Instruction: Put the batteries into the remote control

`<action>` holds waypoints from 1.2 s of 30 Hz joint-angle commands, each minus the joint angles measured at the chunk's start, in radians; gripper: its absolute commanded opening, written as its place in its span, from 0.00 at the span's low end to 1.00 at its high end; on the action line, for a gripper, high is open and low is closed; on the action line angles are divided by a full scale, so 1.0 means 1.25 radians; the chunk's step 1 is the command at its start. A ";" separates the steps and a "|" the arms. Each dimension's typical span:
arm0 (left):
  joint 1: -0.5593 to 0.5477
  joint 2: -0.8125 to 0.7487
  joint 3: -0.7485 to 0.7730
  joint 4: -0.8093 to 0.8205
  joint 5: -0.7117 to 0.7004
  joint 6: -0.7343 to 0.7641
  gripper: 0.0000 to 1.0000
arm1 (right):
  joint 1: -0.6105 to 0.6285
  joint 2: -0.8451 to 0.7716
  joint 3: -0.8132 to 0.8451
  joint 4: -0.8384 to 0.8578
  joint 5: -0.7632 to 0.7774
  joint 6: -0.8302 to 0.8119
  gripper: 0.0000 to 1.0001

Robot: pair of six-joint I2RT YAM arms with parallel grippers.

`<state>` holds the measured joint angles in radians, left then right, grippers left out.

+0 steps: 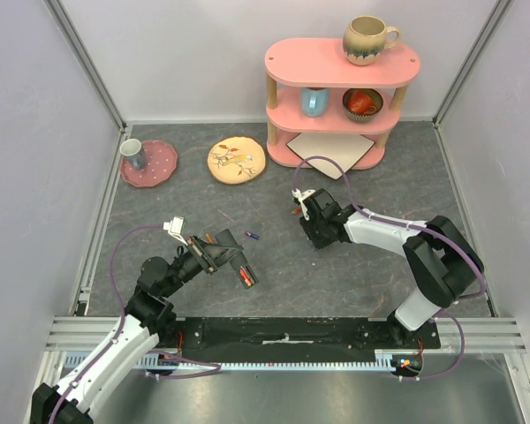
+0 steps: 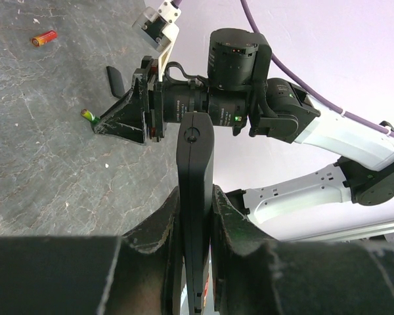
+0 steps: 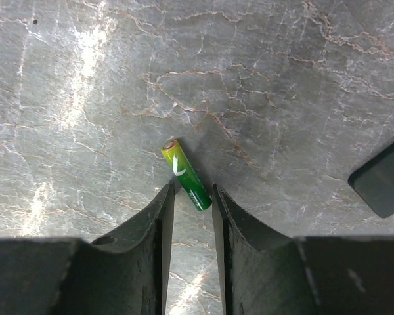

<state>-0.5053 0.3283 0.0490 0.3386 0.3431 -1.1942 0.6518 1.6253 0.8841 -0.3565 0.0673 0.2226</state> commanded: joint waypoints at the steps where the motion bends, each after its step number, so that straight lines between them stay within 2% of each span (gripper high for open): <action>1: 0.004 0.006 -0.032 0.032 -0.005 0.010 0.02 | -0.002 -0.007 -0.007 0.020 -0.032 0.039 0.35; 7: 0.004 0.026 -0.032 0.052 -0.001 0.010 0.02 | -0.001 -0.019 -0.014 0.026 -0.045 0.066 0.24; 13: 0.004 0.038 -0.032 0.060 -0.001 0.012 0.02 | 0.003 -0.028 -0.029 0.026 -0.043 0.072 0.21; 20: 0.004 0.059 -0.026 0.072 0.002 0.013 0.02 | 0.003 -0.008 -0.021 0.026 -0.027 0.071 0.28; 23: 0.003 0.061 -0.024 0.073 0.002 0.015 0.02 | 0.005 0.004 -0.021 0.025 -0.026 0.067 0.22; 26: 0.004 0.065 -0.023 0.073 0.002 0.017 0.02 | 0.005 0.010 -0.025 0.024 -0.018 0.067 0.10; 27: 0.004 0.065 -0.023 0.074 0.000 0.017 0.02 | 0.005 0.009 -0.025 0.023 -0.009 0.069 0.02; 28: 0.004 0.067 -0.023 0.074 0.000 0.018 0.02 | 0.005 0.008 -0.025 0.021 -0.004 0.071 0.00; 33: 0.004 0.115 -0.020 0.124 0.000 0.015 0.02 | 0.016 -0.065 -0.016 -0.017 -0.001 0.078 0.00; 36: 0.004 0.192 -0.004 0.210 0.002 0.013 0.02 | 0.082 -0.165 0.023 -0.097 0.061 0.082 0.00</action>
<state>-0.5053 0.4740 0.0490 0.4282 0.3420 -1.1942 0.6781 1.5791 0.8619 -0.3664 0.0769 0.3138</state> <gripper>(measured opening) 0.241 0.020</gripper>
